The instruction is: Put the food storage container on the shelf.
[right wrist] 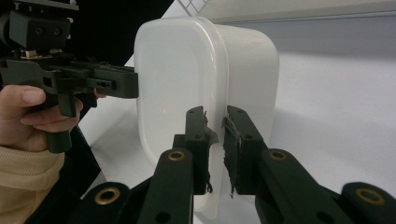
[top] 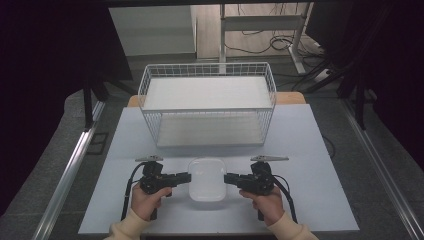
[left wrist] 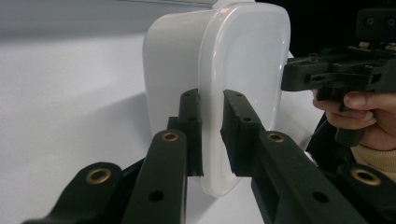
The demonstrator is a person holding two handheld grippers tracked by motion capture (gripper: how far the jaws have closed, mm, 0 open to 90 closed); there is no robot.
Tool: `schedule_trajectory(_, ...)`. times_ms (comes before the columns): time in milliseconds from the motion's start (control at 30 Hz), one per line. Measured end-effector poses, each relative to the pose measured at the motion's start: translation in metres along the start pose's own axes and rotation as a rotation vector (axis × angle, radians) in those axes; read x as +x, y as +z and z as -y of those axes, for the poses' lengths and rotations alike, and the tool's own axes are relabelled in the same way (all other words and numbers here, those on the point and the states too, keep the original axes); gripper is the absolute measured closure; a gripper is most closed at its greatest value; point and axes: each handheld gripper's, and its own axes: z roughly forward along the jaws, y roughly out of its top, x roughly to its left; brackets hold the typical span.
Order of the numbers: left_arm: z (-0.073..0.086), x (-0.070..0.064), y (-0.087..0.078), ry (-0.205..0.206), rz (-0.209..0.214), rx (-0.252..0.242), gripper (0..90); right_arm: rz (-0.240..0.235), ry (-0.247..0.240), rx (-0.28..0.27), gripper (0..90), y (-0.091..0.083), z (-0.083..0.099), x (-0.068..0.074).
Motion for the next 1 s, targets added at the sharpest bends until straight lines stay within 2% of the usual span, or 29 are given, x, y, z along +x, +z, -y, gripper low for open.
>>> schedule_trajectory(200, -0.002, -0.004, -0.004, 0.019, -0.006, -0.012, 78.7, -0.005, -0.021, -0.011, 79.7, -0.002, -0.002, 0.003)
schedule_trajectory(233, -0.004, -0.007, -0.006, 0.032, -0.011, -0.021, 78.7, -0.005, -0.039, -0.021, 79.8, -0.004, -0.003, 0.005)
schedule_trajectory(367, -0.006, -0.011, -0.008, 0.051, -0.019, -0.029, 78.7, -0.002, -0.057, -0.032, 79.8, -0.006, -0.005, 0.008)
schedule_trajectory(400, -0.008, -0.014, -0.009, 0.073, -0.034, -0.033, 78.6, -0.003, -0.072, -0.038, 79.9, -0.008, -0.008, 0.009)
schedule_trajectory(500, -0.012, -0.019, -0.011, 0.099, -0.052, -0.044, 78.5, 0.007, -0.103, -0.048, 79.9, -0.01, -0.012, 0.013)
schedule_trajectory(667, -0.019, -0.022, -0.016, 0.112, -0.053, -0.056, 78.5, 0.003, -0.135, -0.062, 79.9, -0.013, -0.022, 0.017)
schedule_trajectory(867, -0.036, -0.028, -0.021, 0.136, -0.051, -0.08, 78.6, 0.006, -0.163, -0.08, 79.9, -0.019, -0.037, 0.021)
schedule_trajectory(900, -0.043, -0.034, -0.025, 0.161, -0.059, -0.093, 78.6, 0.009, -0.18, -0.092, 79.9, -0.023, -0.045, 0.024)
schedule_trajectory(1000, -0.054, -0.04, -0.029, 0.187, -0.066, -0.104, 78.8, 0.017, -0.199, -0.11, 79.8, -0.027, -0.053, 0.027)
